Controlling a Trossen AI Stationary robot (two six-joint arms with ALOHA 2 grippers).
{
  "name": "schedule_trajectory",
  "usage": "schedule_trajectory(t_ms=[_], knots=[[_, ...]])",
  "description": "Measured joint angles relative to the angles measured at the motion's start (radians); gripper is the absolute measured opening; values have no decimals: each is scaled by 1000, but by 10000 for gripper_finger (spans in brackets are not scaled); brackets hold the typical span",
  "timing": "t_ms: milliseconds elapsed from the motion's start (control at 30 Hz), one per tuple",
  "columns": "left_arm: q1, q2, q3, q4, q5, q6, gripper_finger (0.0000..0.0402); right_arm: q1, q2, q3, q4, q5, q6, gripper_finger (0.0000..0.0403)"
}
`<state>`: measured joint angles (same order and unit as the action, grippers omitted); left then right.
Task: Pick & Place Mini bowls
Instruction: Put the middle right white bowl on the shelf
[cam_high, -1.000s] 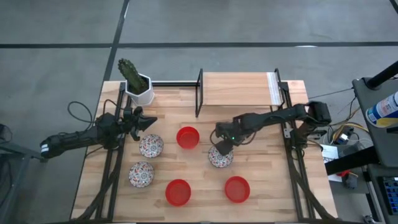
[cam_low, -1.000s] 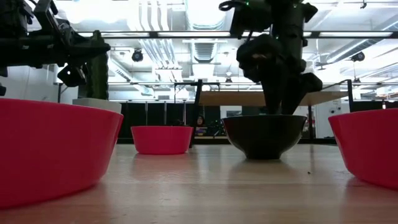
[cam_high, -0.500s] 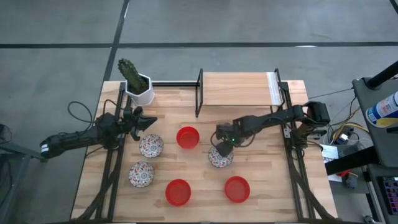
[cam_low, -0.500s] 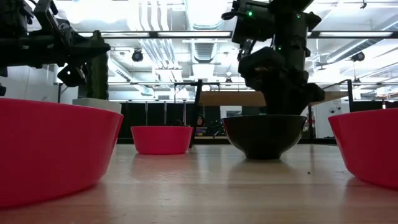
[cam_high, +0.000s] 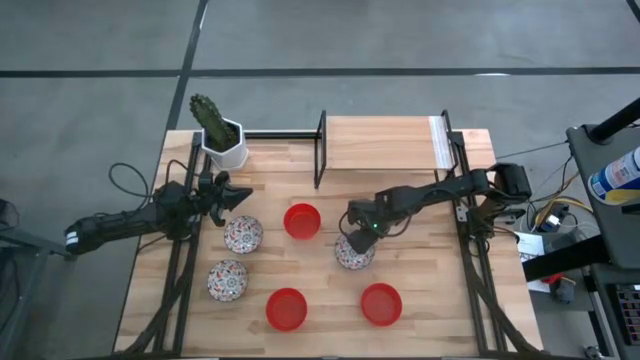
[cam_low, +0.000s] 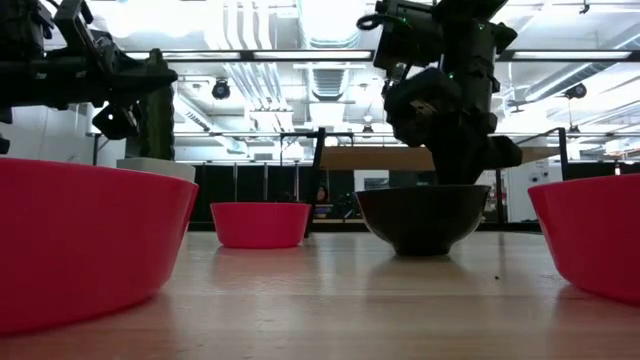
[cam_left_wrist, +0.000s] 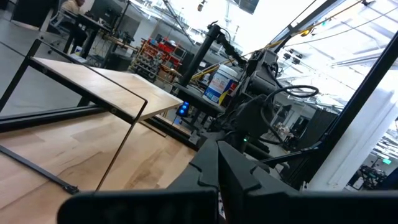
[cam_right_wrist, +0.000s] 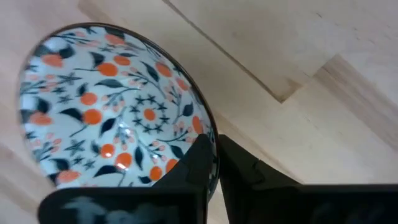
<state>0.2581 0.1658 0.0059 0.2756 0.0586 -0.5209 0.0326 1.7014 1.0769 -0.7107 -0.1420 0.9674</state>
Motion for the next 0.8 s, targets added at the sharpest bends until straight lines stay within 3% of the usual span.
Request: schedule_trajectory(t_ms=[467,800], knots=[[0,0,0,0,0,0,0,-40,-136,17,-19,-50,43,11],[0,0,0,0,0,0,0,-188,-335,54,-184,-40,51,11]])
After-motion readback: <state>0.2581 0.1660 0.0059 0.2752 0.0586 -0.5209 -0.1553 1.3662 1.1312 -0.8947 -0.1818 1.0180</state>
